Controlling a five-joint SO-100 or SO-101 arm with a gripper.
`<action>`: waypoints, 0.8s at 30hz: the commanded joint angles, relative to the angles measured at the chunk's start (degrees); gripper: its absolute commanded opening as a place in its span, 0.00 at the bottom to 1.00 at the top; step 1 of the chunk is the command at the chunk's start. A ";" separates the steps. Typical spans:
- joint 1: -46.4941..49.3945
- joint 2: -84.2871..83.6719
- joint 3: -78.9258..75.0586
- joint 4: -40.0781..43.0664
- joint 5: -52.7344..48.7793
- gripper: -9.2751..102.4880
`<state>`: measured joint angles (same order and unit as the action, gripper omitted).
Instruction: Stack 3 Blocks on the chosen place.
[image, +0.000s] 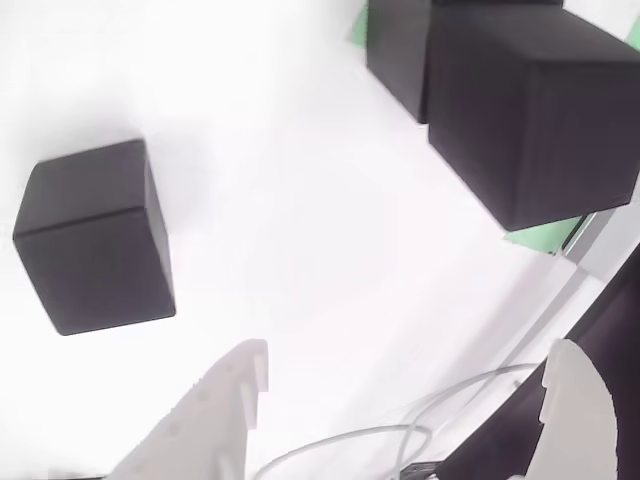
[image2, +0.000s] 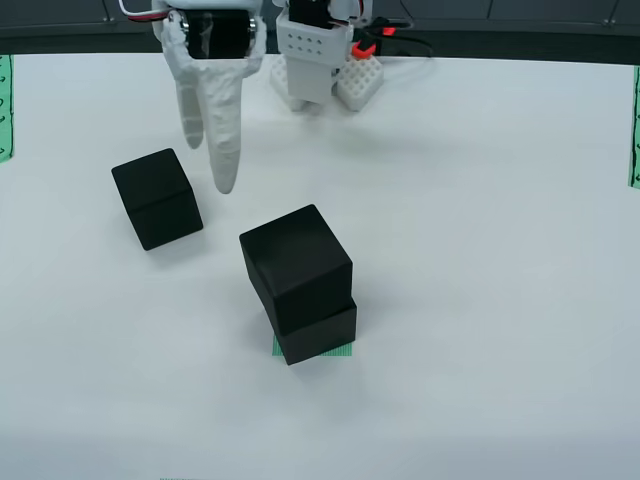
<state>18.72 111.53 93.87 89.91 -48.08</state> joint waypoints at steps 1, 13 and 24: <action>4.75 2.72 1.93 0.18 -5.36 0.38; 19.51 -2.64 8.44 -1.49 -19.60 0.40; 27.33 -10.02 8.70 -5.80 -28.21 0.42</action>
<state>44.91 102.83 102.74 86.22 -75.59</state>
